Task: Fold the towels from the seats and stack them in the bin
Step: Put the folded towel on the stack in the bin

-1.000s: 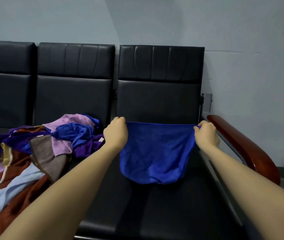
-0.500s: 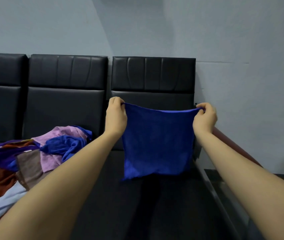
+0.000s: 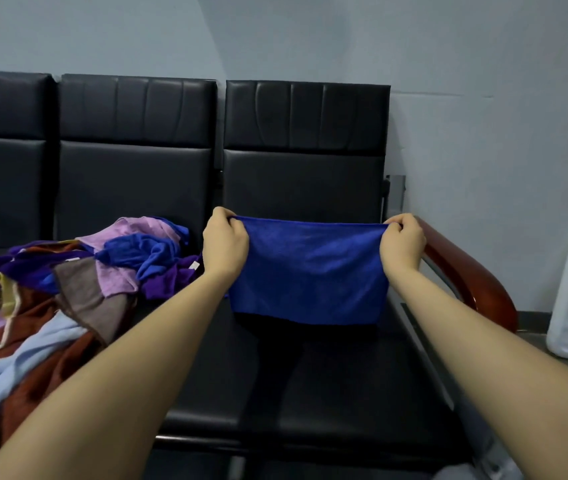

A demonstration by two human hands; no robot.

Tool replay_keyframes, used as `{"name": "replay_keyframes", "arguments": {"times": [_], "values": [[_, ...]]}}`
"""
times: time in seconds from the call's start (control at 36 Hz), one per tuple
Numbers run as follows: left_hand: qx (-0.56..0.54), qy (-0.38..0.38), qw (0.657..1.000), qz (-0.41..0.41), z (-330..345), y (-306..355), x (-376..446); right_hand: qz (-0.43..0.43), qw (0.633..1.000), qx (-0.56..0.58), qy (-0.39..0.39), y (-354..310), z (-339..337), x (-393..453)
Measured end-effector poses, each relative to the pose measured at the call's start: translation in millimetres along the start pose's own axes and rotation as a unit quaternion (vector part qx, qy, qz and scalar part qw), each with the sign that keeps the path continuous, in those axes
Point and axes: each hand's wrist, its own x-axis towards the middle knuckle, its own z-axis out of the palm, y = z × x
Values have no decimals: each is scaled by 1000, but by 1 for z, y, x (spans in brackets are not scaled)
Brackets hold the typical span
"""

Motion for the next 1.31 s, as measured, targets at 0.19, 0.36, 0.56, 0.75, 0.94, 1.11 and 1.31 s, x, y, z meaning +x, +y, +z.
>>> {"name": "replay_keyframes", "arguments": {"times": [0.19, 0.36, 0.56, 0.75, 0.94, 1.11, 1.31], "values": [[101, -53, 991, -73, -5, -21, -14, 37, 997, -53, -48, 21, 2, -15], [199, -133, 964, -116, 14, -65, -24, 101, 981, -108, -124, 68, 21, -28], [261, -190, 936, -139, 34, -103, -37, 135, 958, -191, -165, 110, 34, -41], [268, -177, 936, -141, 48, -119, -43, 141, 932, -274, -190, 129, 45, -50], [269, -131, 949, -100, 54, -119, -35, 40, 928, -334, -161, 125, 43, -47], [291, -134, 943, -93, 59, -125, -26, -52, 900, -397, -174, 120, 50, -39], [383, -164, 902, -111, 70, -126, -36, -130, 866, -439, -203, 128, 62, -55]]}}
